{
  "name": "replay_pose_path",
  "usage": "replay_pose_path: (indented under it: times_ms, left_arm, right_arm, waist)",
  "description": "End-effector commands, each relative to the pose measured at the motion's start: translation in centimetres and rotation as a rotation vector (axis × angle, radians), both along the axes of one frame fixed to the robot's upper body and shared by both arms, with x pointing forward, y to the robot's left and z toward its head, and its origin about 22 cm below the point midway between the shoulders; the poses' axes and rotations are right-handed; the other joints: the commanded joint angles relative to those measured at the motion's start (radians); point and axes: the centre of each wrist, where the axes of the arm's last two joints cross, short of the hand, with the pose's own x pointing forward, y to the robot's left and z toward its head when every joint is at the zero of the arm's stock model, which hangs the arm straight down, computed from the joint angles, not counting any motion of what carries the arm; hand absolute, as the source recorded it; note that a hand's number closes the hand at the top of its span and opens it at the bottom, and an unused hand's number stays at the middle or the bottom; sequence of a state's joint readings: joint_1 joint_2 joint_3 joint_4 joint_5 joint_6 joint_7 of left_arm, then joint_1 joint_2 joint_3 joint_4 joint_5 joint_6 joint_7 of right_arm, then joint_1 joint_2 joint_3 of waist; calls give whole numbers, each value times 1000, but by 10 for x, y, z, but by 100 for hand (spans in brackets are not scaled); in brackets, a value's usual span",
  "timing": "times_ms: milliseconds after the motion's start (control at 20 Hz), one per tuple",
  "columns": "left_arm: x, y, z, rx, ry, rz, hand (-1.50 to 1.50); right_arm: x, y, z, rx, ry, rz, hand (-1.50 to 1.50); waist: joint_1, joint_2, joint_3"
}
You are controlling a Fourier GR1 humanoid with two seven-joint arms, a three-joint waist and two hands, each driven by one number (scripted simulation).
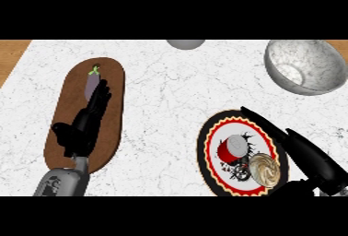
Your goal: Pick the can from the plate and place it in the bowl
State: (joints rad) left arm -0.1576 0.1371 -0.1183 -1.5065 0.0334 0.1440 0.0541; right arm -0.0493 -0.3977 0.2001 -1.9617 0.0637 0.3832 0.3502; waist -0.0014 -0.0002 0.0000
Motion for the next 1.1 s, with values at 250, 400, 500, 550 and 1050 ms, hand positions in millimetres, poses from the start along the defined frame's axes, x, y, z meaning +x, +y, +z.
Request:
replay_pose_path:
  times_ms: [250,400,500,550,1050]
  left_arm:
    - [4,3,5,3,0,-7,0]
    - [-11,14,6,-14,-11,-10,0]
    - [10,1,-7,-12,12,9,0]
    - [2,-8,3,-16,18,-9,0]
    - [-3,14,9,-3,-4,0,0]
  right_arm:
    - [-1,-8,-13,122,29,22,-150]
    - [-11,-19,4,149,45,5,-150]
    - [-15,-2,-24,131,71,14,-150]
    - [-4,12,-23,139,80,16,-150]
    - [1,18,-54,198,101,-14,-150]
  waist:
    - [0,0,0]
    - [1,-1,0]
    - [-2,0,0]
    - [1,0,0]
    - [2,0,0]
